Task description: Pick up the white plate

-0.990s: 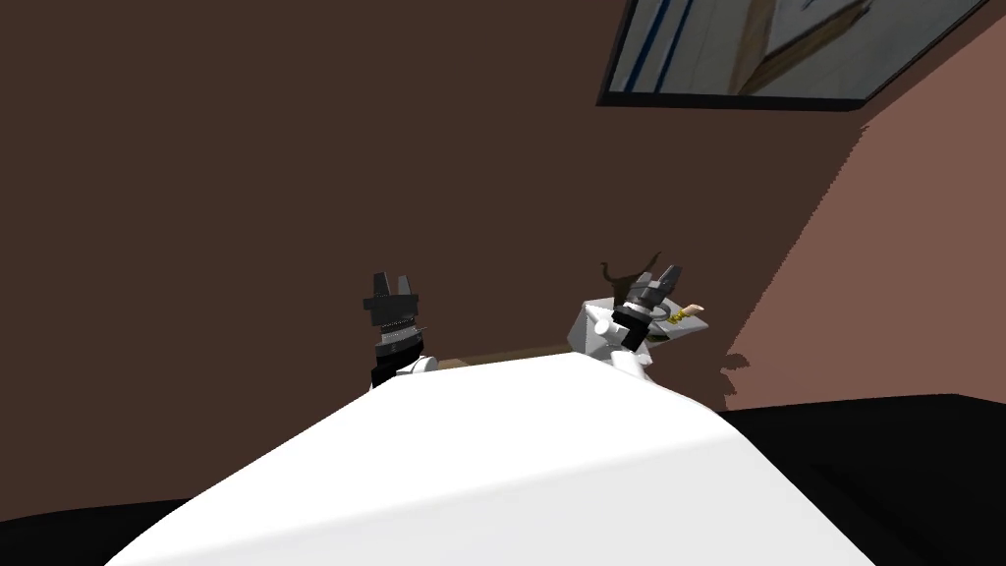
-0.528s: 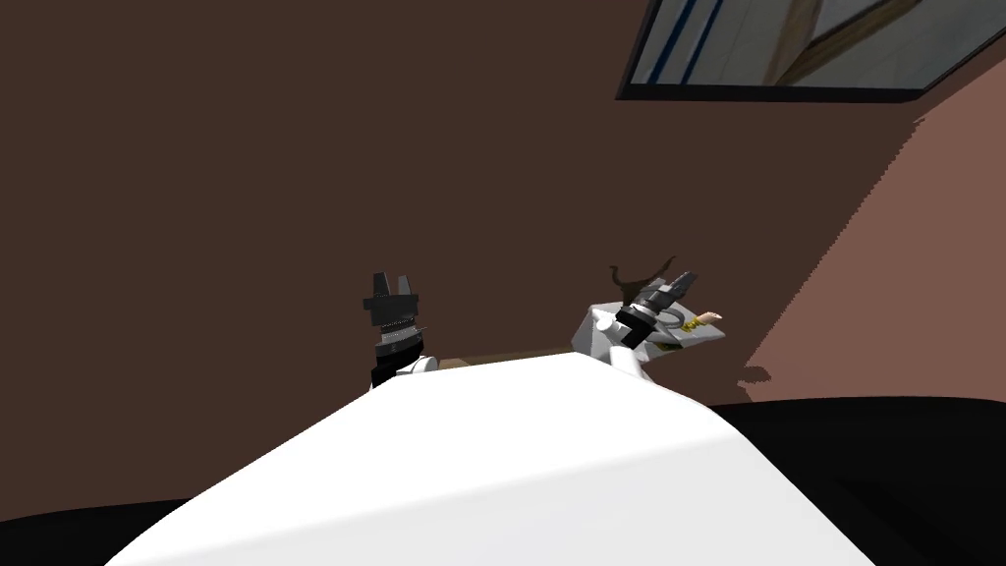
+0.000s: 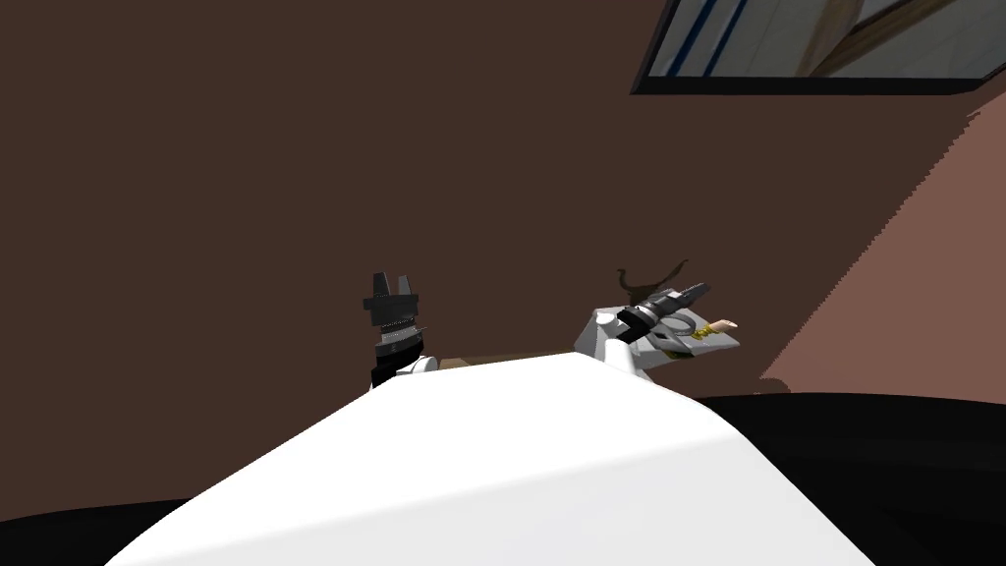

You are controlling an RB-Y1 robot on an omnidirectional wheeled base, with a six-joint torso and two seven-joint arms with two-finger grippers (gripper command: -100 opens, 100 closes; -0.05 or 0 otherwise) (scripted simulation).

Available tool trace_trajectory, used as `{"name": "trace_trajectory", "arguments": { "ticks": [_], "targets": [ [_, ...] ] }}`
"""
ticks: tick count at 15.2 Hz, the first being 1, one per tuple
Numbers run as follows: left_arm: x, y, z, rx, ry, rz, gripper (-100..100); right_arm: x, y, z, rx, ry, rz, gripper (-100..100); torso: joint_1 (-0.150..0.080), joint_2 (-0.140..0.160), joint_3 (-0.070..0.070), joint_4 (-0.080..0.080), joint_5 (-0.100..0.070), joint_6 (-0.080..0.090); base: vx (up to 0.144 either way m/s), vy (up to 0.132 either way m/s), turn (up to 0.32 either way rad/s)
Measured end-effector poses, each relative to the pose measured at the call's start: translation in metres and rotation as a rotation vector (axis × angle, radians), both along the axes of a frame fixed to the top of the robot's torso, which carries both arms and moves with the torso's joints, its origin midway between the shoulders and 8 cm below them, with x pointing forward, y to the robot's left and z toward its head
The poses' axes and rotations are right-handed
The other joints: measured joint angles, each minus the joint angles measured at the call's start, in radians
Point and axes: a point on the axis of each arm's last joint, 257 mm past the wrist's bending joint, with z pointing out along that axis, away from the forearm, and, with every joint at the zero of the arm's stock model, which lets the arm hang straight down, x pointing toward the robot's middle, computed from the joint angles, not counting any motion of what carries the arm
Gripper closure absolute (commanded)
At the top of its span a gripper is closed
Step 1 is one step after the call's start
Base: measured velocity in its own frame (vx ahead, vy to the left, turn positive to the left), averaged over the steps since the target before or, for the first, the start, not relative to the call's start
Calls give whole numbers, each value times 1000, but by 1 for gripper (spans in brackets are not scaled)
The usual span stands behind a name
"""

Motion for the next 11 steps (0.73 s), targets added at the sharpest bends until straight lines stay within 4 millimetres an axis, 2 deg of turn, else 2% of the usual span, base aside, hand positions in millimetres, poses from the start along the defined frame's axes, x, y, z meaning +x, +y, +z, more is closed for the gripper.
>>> {"name": "trace_trajectory", "arguments": {
  "ticks": [9,11],
  "targets": [
    [0,0,0,0,0,0,0,-13,-20,-44,152,-30,-126,-100,0,2,1,0,0,0,8,-16,13],
    [0,0,0,0,0,0,0,-13,-24,-60,206,-42,-158,-100,-1,2,1,0,0,0,-1,-40,-1]
  ]
}}
